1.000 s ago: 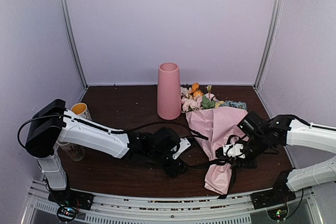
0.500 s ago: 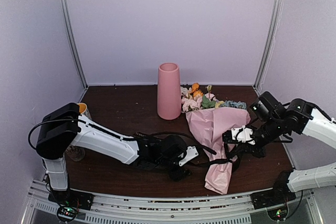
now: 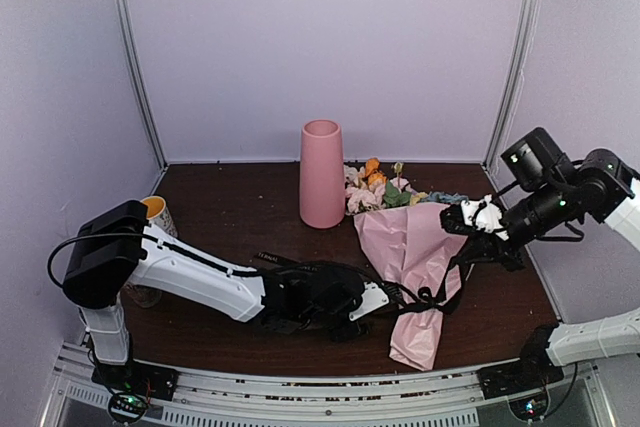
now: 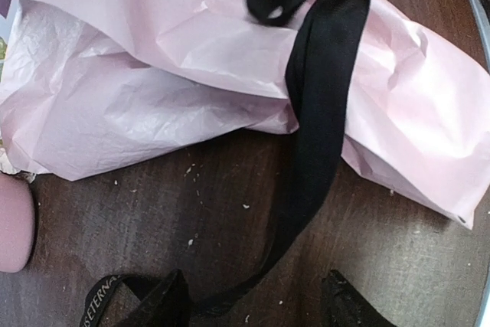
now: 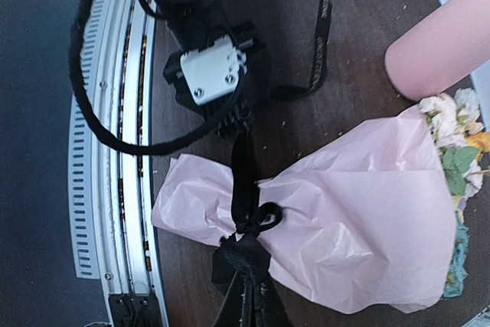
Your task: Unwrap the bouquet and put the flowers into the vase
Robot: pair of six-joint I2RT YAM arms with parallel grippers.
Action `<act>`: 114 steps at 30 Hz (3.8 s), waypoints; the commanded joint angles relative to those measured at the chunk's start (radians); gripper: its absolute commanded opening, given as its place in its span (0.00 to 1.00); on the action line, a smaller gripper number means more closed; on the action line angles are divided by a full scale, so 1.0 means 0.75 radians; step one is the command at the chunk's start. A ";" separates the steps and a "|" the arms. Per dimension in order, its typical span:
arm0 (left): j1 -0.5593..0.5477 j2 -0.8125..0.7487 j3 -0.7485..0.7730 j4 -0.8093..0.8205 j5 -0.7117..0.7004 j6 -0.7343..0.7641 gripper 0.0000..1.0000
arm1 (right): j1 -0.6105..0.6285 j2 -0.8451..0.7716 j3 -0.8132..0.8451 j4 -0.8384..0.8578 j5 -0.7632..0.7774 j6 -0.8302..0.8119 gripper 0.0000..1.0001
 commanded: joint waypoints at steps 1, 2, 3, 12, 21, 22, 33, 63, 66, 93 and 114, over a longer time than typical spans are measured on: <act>0.002 -0.046 -0.018 0.073 -0.063 0.029 0.59 | -0.044 0.007 0.180 -0.114 -0.101 -0.027 0.00; 0.002 -0.052 -0.020 0.077 -0.063 0.027 0.60 | -0.055 0.012 0.219 -0.121 -0.133 -0.027 0.00; 0.002 -0.057 -0.024 0.083 -0.065 0.027 0.60 | -0.069 0.017 0.260 -0.128 -0.163 -0.025 0.00; 0.002 -0.099 0.010 0.079 -0.068 0.036 0.60 | -0.168 0.064 0.550 -0.110 -0.222 -0.005 0.00; 0.002 -0.128 0.006 0.071 -0.074 0.025 0.59 | -0.169 0.102 0.354 0.255 -0.059 0.209 0.00; 0.002 -0.138 -0.003 0.072 -0.075 0.017 0.59 | -0.169 0.120 0.342 0.306 -0.038 0.229 0.00; -0.002 -0.351 -0.218 -0.012 -0.129 -0.104 0.58 | 0.000 0.544 0.474 0.748 0.042 0.414 0.08; 0.096 -0.046 0.188 -0.033 0.046 -0.034 0.76 | -0.102 -0.090 -0.654 0.485 0.184 -0.058 0.30; 0.113 -0.034 0.183 -0.004 0.035 -0.078 0.82 | -0.060 -0.036 -0.669 0.569 0.266 -0.020 0.29; 0.117 -0.128 0.105 -0.036 -0.011 -0.144 0.76 | 0.096 0.121 -0.613 0.583 0.292 0.094 0.00; 0.045 0.113 0.393 0.067 0.058 -0.037 0.79 | -0.095 -0.257 -0.794 0.724 0.434 0.182 0.00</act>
